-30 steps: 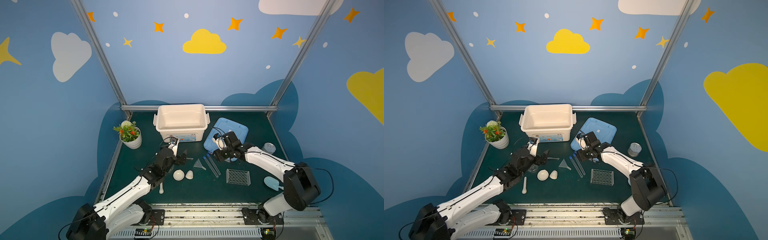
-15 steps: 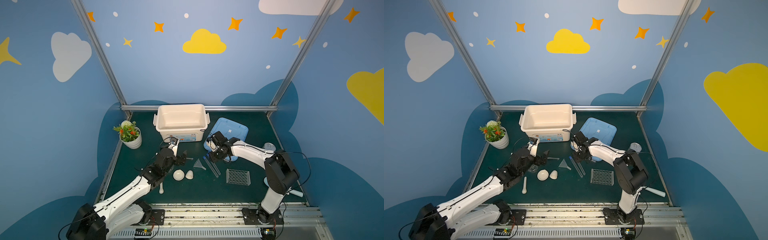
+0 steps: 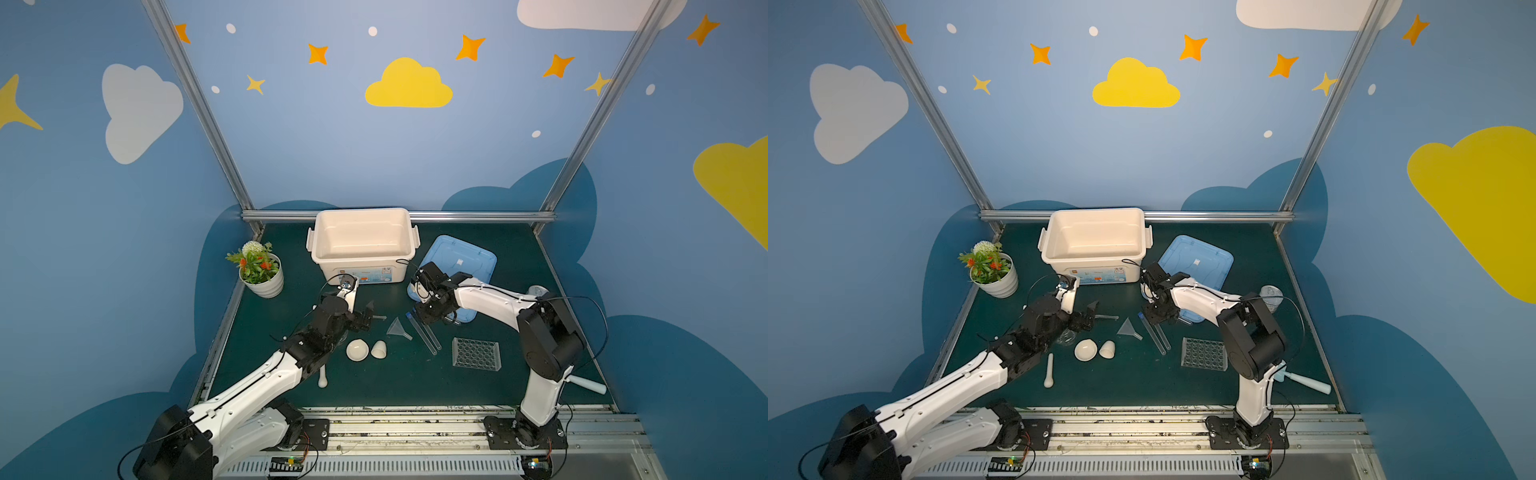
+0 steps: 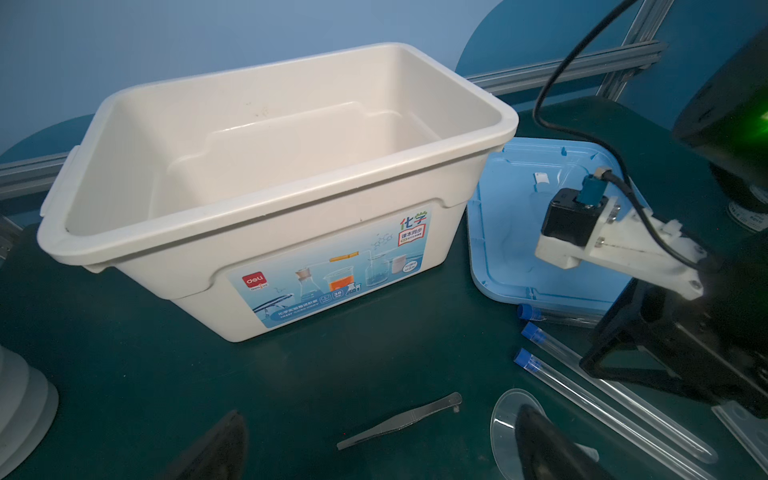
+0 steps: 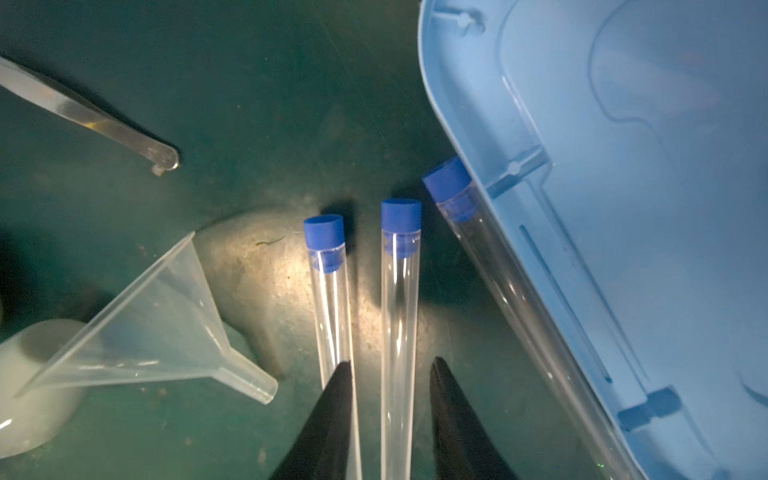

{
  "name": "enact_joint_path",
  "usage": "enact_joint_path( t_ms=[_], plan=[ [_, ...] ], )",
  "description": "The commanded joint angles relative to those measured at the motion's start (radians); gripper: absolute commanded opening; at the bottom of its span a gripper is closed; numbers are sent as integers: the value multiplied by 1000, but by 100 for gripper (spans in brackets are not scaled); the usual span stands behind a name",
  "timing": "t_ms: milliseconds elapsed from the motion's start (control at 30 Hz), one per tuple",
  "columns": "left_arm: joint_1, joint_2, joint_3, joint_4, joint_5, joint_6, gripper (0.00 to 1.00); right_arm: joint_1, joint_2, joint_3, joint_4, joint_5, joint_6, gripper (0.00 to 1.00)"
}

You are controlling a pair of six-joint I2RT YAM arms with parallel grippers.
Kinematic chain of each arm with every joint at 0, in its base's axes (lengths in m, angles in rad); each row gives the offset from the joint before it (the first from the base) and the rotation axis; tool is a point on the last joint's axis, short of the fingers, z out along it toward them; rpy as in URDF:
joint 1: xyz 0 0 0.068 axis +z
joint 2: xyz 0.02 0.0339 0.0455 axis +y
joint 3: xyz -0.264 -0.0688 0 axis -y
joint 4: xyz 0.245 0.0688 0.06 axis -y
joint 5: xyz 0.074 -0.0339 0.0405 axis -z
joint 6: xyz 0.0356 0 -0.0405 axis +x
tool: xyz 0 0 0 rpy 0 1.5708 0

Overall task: Organize the chemistry lab equipment
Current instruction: 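Reach right gripper to the blue-capped test tubes while left arm moves forward, then close the right gripper on the middle blue-capped test tube and lift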

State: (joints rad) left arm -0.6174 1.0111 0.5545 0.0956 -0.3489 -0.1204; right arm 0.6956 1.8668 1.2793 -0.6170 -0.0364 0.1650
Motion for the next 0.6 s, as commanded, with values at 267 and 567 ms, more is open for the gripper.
enact_joint_path(
  t_ms=[267, 567],
  plan=[
    [-2, -7, 23, -12, -21, 7, 100, 21, 59, 50, -50, 55, 19, 30],
    [-1, -8, 20, -11, -33, 0, 100, 24, 97, 75, -75, 81, 17, 28]
  ],
)
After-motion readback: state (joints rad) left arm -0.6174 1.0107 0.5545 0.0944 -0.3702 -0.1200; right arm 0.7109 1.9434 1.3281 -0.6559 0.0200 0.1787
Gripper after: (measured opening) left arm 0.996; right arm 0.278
